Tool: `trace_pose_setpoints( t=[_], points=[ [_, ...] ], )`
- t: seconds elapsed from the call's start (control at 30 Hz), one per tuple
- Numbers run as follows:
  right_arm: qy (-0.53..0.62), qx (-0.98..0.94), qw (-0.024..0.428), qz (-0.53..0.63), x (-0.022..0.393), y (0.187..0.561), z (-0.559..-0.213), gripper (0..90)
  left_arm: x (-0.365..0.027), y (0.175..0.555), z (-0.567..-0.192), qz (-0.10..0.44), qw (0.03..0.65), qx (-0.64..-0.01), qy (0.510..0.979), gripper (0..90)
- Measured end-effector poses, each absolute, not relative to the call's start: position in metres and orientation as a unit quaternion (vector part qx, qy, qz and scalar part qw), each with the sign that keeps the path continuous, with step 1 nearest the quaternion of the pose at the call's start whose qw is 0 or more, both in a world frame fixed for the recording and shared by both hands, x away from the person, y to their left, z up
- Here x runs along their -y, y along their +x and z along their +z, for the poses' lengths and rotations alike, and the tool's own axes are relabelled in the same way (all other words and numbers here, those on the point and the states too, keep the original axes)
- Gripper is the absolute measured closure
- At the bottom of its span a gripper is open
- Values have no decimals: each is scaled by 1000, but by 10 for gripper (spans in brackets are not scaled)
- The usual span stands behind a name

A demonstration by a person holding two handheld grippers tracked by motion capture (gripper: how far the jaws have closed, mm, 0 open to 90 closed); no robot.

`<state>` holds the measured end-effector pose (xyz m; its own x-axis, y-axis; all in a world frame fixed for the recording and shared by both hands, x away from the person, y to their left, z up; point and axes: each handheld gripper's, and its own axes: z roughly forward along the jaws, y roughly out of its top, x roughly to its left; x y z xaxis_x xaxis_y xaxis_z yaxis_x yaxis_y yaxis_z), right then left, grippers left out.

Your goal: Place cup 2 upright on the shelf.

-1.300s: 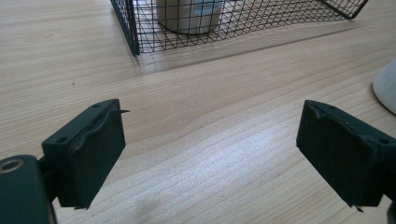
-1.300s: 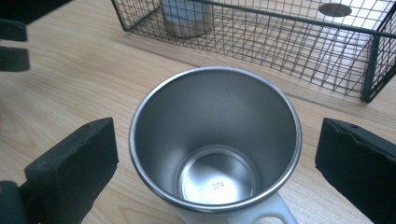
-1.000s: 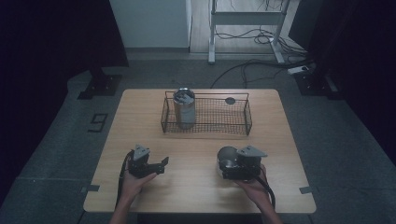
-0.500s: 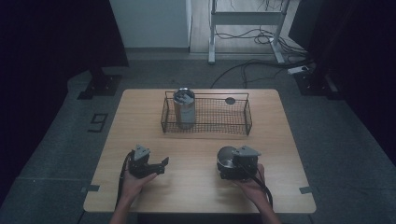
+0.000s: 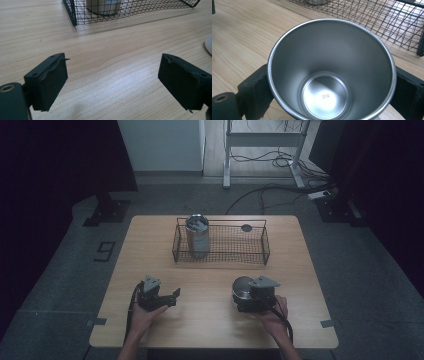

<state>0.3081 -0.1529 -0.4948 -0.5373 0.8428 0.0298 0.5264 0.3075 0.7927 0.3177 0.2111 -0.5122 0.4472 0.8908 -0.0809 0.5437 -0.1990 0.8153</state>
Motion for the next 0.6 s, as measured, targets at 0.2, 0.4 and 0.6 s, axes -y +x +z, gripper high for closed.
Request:
trace_pose_setpoints(
  t=[0.2, 0.4, 0.6],
  points=[
    [436, -782, 201, 397, 154, 309, -495, 66, -212, 318, -513, 214, 412, -484, 742, 98],
    [440, -778, 203, 400, 158, 309, -494, 67, -213, 318, -513, 213, 412, -485, 742, 98],
    [431, -782, 204, 401, 160, 308, -490, 67, -212, 318, -515, 211, 408, -485, 744, 98]
  ],
)
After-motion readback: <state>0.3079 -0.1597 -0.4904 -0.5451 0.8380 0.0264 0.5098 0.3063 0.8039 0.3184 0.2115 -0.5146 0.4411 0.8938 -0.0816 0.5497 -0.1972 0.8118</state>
